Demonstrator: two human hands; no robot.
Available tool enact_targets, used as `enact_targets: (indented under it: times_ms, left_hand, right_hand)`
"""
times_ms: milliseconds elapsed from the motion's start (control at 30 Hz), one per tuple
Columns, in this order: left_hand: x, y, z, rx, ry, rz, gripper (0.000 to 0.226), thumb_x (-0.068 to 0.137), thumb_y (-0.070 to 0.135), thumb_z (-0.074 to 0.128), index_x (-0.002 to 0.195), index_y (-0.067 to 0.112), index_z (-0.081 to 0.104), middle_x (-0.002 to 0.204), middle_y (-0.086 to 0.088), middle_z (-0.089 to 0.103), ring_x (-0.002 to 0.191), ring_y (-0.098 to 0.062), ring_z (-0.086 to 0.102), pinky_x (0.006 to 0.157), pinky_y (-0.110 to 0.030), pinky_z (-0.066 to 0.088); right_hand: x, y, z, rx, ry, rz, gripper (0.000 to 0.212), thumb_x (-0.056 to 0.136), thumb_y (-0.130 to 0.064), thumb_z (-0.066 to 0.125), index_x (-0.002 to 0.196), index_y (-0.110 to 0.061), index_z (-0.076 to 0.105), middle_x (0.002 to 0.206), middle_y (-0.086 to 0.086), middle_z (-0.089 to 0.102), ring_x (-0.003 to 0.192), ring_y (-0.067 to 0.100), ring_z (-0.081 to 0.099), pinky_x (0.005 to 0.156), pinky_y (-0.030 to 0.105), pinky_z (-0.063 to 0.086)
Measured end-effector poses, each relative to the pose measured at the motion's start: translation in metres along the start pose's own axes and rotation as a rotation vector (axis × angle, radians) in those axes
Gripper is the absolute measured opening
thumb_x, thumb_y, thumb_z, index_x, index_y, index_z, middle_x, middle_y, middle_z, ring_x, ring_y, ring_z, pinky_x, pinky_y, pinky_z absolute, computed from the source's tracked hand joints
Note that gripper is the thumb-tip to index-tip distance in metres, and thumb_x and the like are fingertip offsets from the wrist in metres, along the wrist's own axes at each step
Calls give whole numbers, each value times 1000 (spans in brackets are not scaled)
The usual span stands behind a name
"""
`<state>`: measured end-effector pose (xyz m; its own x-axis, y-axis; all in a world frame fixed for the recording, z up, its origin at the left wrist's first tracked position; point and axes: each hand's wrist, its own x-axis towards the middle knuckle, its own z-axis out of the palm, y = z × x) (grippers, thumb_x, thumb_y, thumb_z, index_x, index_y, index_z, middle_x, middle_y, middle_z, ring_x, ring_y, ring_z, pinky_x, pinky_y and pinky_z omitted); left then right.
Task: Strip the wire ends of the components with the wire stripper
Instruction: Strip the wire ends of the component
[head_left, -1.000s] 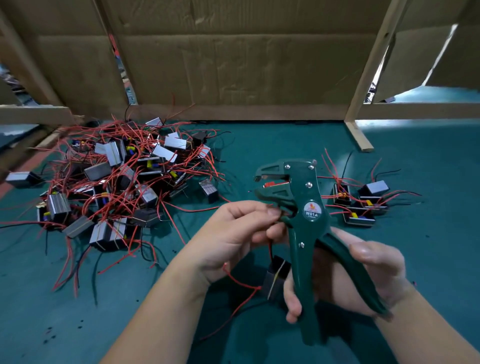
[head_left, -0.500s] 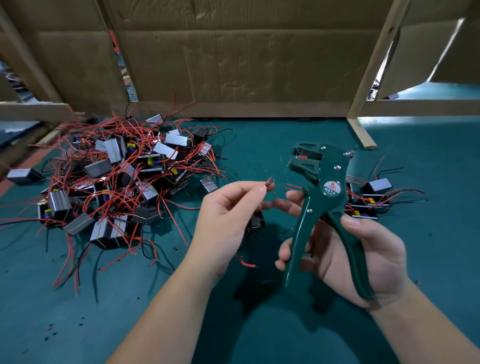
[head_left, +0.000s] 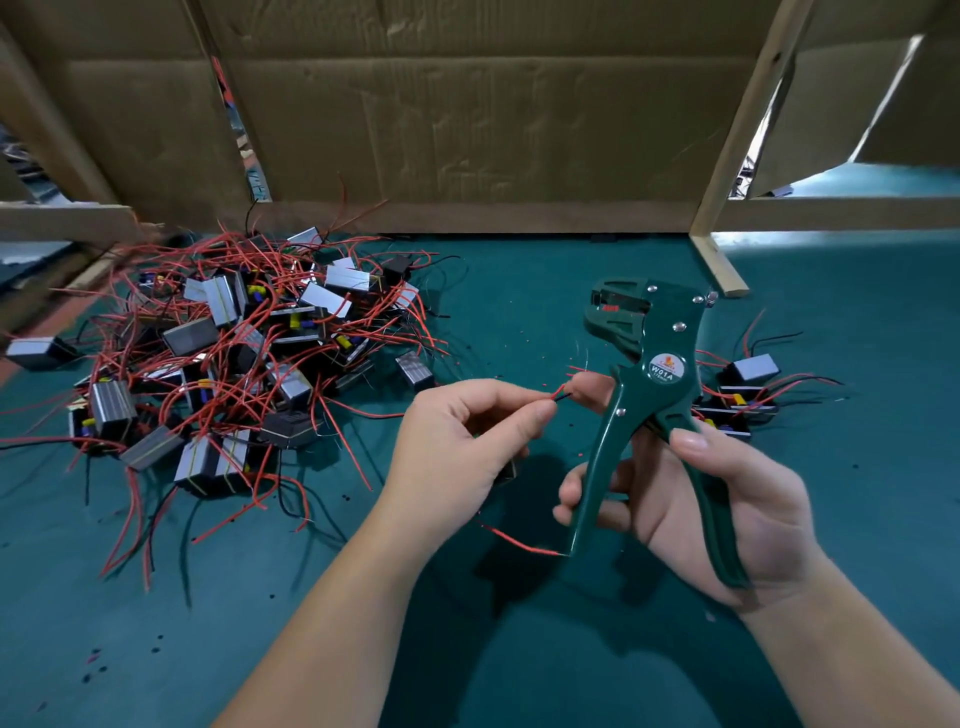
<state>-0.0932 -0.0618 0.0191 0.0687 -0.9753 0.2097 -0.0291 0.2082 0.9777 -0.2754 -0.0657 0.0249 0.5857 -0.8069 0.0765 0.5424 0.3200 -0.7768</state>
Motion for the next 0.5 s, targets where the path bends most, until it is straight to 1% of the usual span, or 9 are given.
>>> enact_targets:
  times_ms: [67, 167, 233, 267, 333, 400, 433, 500]
  left_hand:
    - [2, 0, 1, -36, 11, -15, 13, 87, 12, 66, 77, 19, 71, 66, 4, 69, 59, -5, 60, 59, -18, 49]
    - [3, 1, 1, -97, 45, -44, 13, 93, 12, 59, 81, 17, 63, 65, 8, 65, 64, -5, 64, 58, -17, 50]
    - [3, 2, 1, -118, 89, -48, 13, 93, 16, 58, 82, 20, 61, 64, 10, 59, 60, -11, 64, 57, -15, 48]
    - [2, 3, 1, -130, 115, -43, 13, 93, 17, 58, 81, 22, 61, 61, 8, 57, 57, -14, 61, 53, -15, 47]
    - [2, 5, 0, -145, 160, -12, 11, 93, 20, 58, 82, 22, 60, 53, 7, 51, 47, -14, 51, 45, -15, 39]
    - [3, 8, -3, -188, 188, 35, 7, 88, 24, 59, 83, 19, 60, 50, 9, 48, 41, -9, 41, 42, -17, 35]
    - [4, 10, -5, -224, 194, 56, 7, 85, 25, 59, 83, 18, 61, 52, 10, 48, 41, -7, 39, 42, -16, 34]
    - [5, 13, -8, -254, 192, 94, 9, 80, 25, 61, 82, 17, 65, 56, 10, 52, 41, -4, 37, 43, -15, 34]
  right_hand:
    - [0, -1, 0, 5, 24, -17, 74, 64, -25, 82, 129, 0, 55, 112, 17, 63, 80, 43, 63, 76, 57, 51]
    - [-2, -5, -2, 22, 0, -10, 75, 66, -25, 81, 131, 1, 52, 121, 18, 59, 81, 43, 63, 77, 57, 51]
    - [-3, -7, -2, 30, -96, 39, 72, 72, -24, 76, 133, 2, 49, 125, 23, 52, 83, 44, 62, 79, 56, 49]
    - [-3, -7, -1, 24, -147, 72, 72, 75, -24, 74, 135, 3, 46, 127, 26, 47, 83, 43, 61, 79, 54, 49]
    - [-3, -6, 1, 15, -218, 123, 74, 78, -25, 71, 138, 6, 40, 131, 29, 40, 84, 43, 61, 78, 50, 49]
    - [-3, -2, 1, 57, -237, 153, 74, 79, -25, 70, 139, 3, 39, 134, 25, 45, 85, 43, 61, 80, 53, 48]
    - [-2, -1, 1, 92, -230, 165, 73, 79, -26, 70, 139, 2, 41, 131, 24, 49, 85, 43, 61, 81, 54, 48]
    - [-1, 0, -1, 136, -182, 181, 71, 76, -27, 73, 136, -1, 47, 117, 23, 58, 84, 41, 62, 80, 55, 50]
